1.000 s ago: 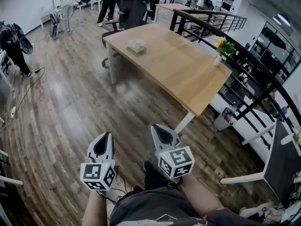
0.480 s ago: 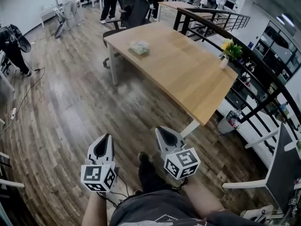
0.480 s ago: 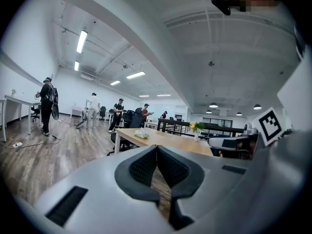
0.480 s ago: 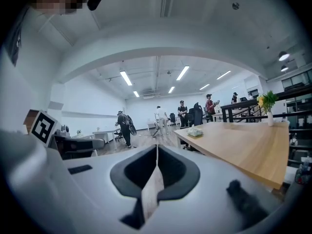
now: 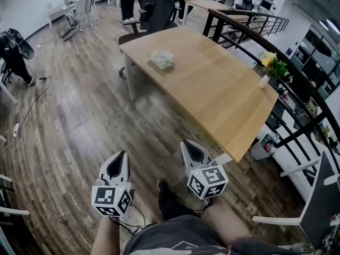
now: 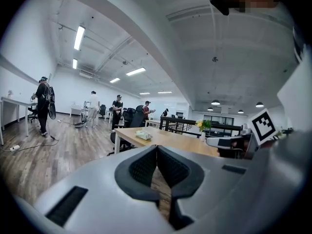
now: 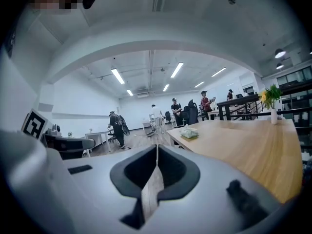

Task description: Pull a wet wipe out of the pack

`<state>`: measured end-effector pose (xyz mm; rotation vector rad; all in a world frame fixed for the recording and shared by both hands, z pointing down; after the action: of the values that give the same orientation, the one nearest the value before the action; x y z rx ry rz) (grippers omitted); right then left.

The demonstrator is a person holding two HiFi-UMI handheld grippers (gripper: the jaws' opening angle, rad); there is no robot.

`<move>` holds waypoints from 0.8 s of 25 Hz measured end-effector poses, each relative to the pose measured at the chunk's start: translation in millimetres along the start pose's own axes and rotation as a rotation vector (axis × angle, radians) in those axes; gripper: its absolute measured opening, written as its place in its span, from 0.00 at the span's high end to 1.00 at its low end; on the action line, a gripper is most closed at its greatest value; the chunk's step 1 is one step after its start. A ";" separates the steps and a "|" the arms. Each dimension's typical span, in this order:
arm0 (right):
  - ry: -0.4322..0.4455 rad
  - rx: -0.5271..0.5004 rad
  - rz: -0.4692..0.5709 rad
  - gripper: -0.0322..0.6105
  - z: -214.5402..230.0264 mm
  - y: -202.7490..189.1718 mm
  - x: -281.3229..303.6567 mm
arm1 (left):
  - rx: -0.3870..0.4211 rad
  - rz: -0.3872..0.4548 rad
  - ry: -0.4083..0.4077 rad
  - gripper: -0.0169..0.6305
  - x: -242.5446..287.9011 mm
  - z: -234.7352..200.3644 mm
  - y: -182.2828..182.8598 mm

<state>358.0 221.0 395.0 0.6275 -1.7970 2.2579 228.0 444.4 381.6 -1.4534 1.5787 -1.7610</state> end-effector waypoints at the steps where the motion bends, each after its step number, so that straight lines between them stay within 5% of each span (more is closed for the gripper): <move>1: 0.002 0.001 -0.005 0.91 5.3 3.4 7.7 | 0.001 -0.002 0.001 0.95 8.4 -2.0 5.1; 20: 0.042 -0.050 -0.083 0.91 124.3 79.8 167.2 | 0.001 -0.009 0.028 0.95 178.0 -36.4 96.3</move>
<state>202.7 62.7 419.4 0.6279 -1.7679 2.1504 91.8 290.4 380.2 -1.4434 1.5872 -1.7943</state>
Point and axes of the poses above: the fingertips, and each gripper's own axes: x forward along the fingers, z to its right, y out of its top, the point moved 8 cm from there along -x, backward along the fingers, and after that the axes turned 14 degrees about -z, right-handed, at the moved point
